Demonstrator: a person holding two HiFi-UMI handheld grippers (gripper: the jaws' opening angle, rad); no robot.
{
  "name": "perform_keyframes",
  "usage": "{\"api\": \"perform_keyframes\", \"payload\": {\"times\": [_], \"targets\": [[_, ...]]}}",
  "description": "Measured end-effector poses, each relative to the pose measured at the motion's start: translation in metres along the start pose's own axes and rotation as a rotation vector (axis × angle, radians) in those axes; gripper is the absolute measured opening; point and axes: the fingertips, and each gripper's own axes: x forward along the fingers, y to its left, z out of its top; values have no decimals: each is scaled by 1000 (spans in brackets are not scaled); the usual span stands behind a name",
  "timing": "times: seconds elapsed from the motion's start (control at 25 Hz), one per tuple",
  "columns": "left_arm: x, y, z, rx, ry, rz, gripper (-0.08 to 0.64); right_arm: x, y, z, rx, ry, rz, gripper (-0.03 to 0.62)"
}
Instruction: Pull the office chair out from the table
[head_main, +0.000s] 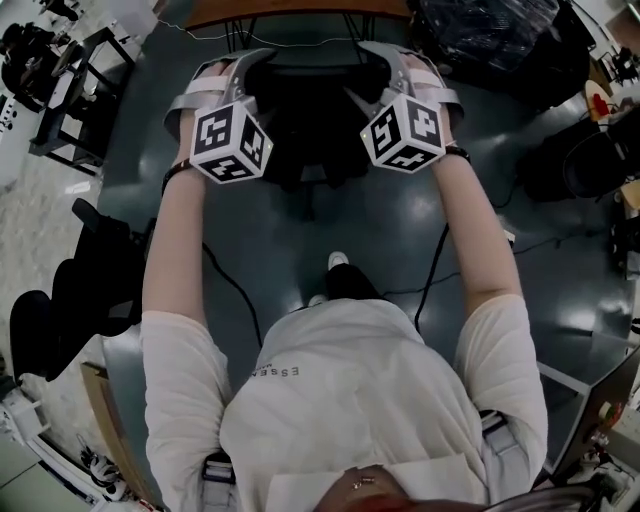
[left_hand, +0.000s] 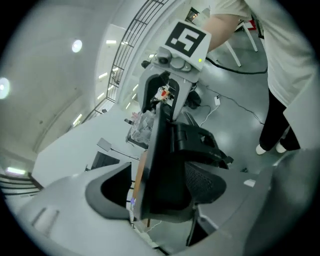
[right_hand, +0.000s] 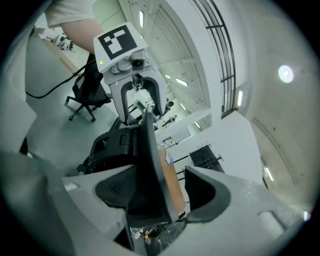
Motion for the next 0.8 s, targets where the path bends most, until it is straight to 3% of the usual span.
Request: {"api": "perform_keyframes", "payload": {"times": [0.16,0.28,0.4,0.48,0.6,0.8], "targets": [[-51,-17,14,-104,-111,179,269,-41,20,16,142,-32,-157,265],[-81,-39,35,-257,-212,265,167,-69,50,28,268,-39,-212,122],[-101,-66,47,-422,-293,292,166,-86,87,39,372,-33,-207,5],[-112,-84,48,-547,-333,303,170,-95,110,45,435,-25,-192,-8],[-129,-107,47,-723,-391,327,86,-108,137,50,521,-16,-179,-8],[-146,-137,47,-863,-416,345,17,-132,170,45,618,6,-166,-8]]}}
